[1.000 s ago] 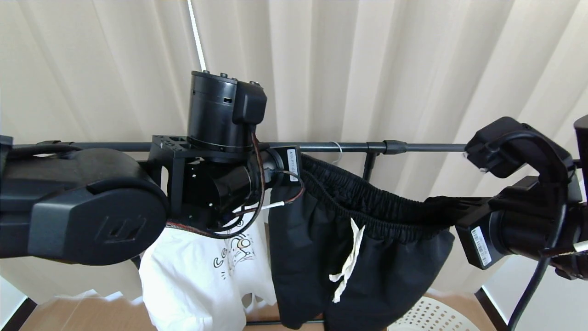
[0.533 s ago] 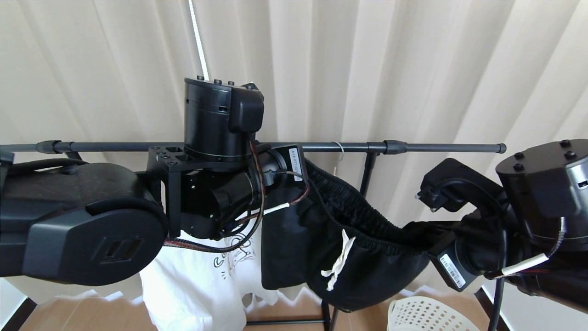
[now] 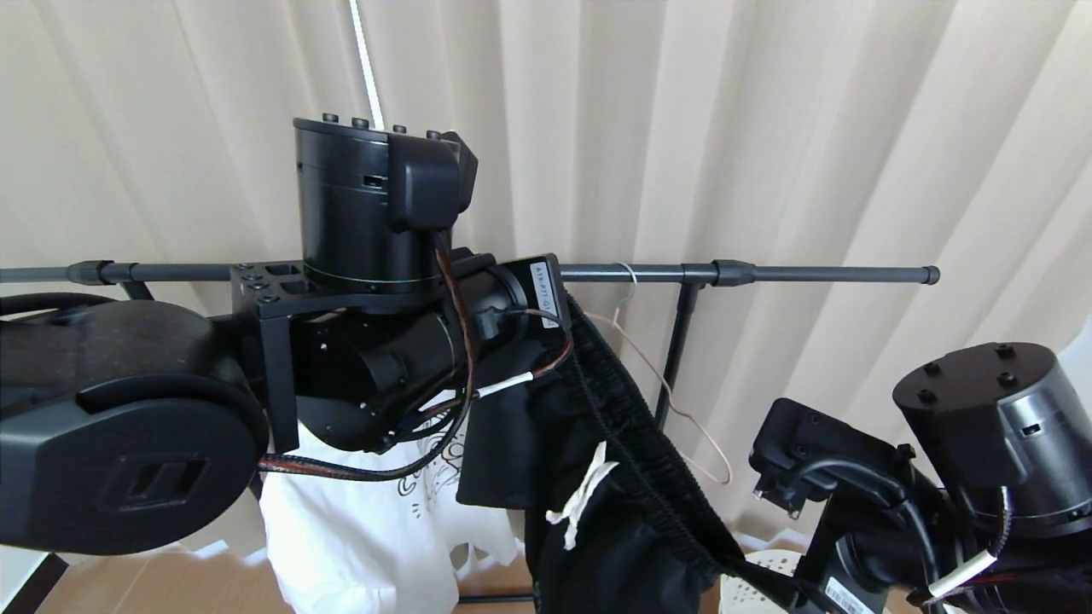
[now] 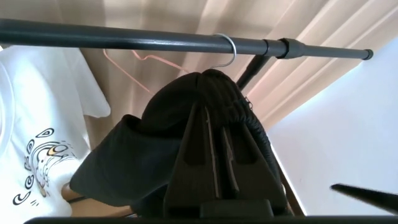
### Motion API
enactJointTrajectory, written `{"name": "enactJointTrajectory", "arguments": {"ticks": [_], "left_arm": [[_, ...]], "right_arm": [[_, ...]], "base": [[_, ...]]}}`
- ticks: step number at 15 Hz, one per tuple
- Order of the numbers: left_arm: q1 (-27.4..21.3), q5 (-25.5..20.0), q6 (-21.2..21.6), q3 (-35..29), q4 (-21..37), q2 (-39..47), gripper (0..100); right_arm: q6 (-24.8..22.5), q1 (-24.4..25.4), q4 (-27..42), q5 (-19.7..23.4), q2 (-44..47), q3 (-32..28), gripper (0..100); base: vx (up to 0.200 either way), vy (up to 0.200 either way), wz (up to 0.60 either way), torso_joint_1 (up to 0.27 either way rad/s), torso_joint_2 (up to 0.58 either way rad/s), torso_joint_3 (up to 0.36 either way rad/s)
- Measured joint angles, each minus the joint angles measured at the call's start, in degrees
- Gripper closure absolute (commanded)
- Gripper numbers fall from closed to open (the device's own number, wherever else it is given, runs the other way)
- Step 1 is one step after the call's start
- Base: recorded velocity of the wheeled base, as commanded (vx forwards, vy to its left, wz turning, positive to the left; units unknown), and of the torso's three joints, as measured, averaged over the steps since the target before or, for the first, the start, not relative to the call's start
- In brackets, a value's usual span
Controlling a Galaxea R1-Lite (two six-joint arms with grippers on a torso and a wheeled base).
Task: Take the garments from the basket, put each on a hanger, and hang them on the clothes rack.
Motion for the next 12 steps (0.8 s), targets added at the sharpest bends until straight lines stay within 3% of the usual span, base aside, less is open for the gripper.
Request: {"name": "enactJointTrajectory", "arguments": {"ticks": [2,5,12], "left_arm": [[-0.4,0.0,0.0,0.4,0.0,-0.6,100],[-0.6,-0.2,0.4,1.1,0.0,-1.2,100],[-1.2,-0.3,0.5,2.0,0.0,-1.7,100]], "right_arm": [[-0.2,0.0,-7.4,6.3,0.3,2.5,0],[0.0,-0.4,-16.9,10.5,0.9,5.5,0],[7.9,-1.1,-28.9,11.1,5.6,5.7,0]], "base": [[0.000,0.000,0.00,0.000,0.00,0.000],[0.000,0.000,0.00,0.000,0.00,0.000],[0.000,0.000,0.00,0.000,0.00,0.000]]}}
